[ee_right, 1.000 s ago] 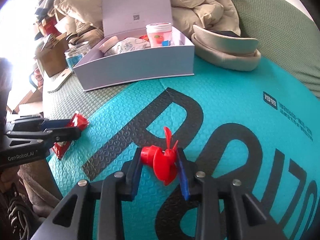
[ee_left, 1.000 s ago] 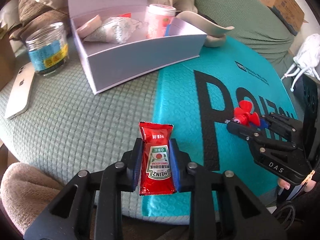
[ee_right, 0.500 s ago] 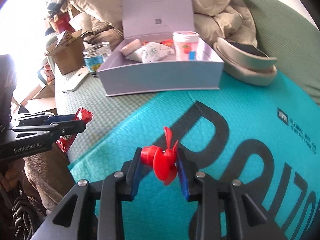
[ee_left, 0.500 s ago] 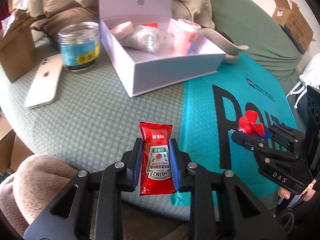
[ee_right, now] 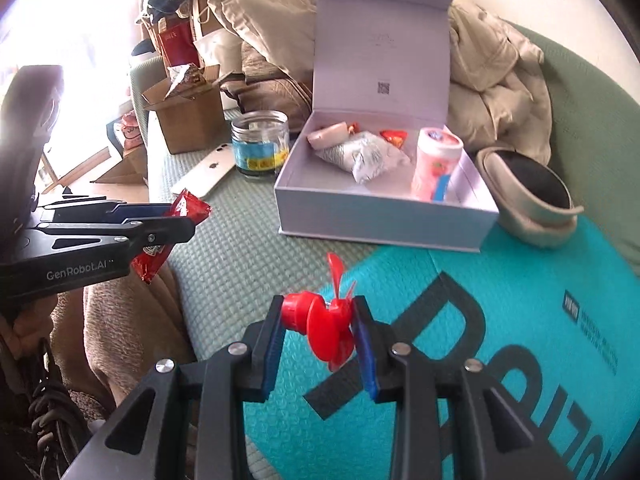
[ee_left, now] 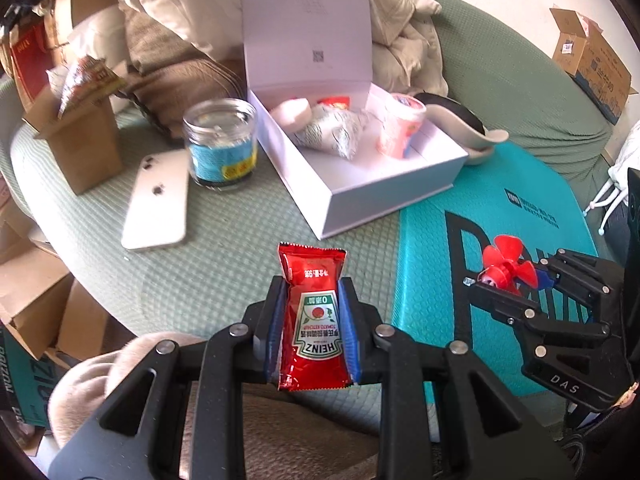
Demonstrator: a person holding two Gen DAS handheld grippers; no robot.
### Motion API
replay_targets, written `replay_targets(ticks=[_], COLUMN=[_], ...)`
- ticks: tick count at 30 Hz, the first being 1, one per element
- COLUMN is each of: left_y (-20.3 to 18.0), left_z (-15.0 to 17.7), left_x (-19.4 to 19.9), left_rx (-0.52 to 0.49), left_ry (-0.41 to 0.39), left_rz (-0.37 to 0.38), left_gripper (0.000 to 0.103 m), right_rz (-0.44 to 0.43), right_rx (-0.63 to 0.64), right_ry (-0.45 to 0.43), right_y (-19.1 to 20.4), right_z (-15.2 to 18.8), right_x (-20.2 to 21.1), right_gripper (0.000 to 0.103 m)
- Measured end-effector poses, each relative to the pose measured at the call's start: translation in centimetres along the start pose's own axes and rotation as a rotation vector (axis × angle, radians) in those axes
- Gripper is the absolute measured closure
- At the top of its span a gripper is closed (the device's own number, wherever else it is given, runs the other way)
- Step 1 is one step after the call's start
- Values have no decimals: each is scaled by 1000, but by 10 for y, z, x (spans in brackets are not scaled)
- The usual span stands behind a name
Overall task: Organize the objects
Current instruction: 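Lift the ketchup packet with the left gripper while the right lifts the red fan, then carry the ketchup packet and red fan over the white box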
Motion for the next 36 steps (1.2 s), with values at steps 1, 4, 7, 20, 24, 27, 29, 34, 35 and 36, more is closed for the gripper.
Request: replay_targets(ticks=[1, 4, 7, 20, 24, 27, 29, 34, 35, 36], left_y=[2, 9, 14, 12, 7, 1, -3, -13, -15, -17], left_z=[-2, -10, -19, -62, -77, -88, -92, -103, -105, -107], left_x=[3, 15, 26, 44, 44, 42, 39, 25, 22, 18], left_rx=[3, 8, 17, -21, -37, -56, -67, -90, -93, -98], left_ry=[-4, -23, -52, -93, -112, -118, -117, -102, -98, -93], left_rz=[-10, -20, -42, -55, -64, -67, -67, -60, -60, -59], left_gripper=[79, 79, 79, 79, 78, 78, 78, 78, 78, 78], right_rz=[-8, -20, -22, -41, -53, -54, -58, -74, -78, -81], right_rx=[3, 15, 35, 161, 181, 192, 196, 196, 194, 191], right_ry=[-4, -9, -13, -51, -65, -72, -74, -72, -71, -67], right_y=[2, 5, 7, 8, 2, -4, -8, -20, -23, -26], right_z=[-5, -17, -30, -79, -91, -97, -100, -106, -107, -108], right_x=[1, 5, 9, 23, 24, 22, 20, 12, 10, 7], right_gripper=[70, 70, 70, 70, 70, 70, 70, 70, 70, 70])
Point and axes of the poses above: each gripper's, at about its wrist camera, not at the fingertips, and x roughly against the way its jaws point, y to its left, z to its underside, the point moved 4 cm from there along -x, roughly the way its jaws point, and after that the axes turned 14 degrees about -z, right-handed, at the moved point
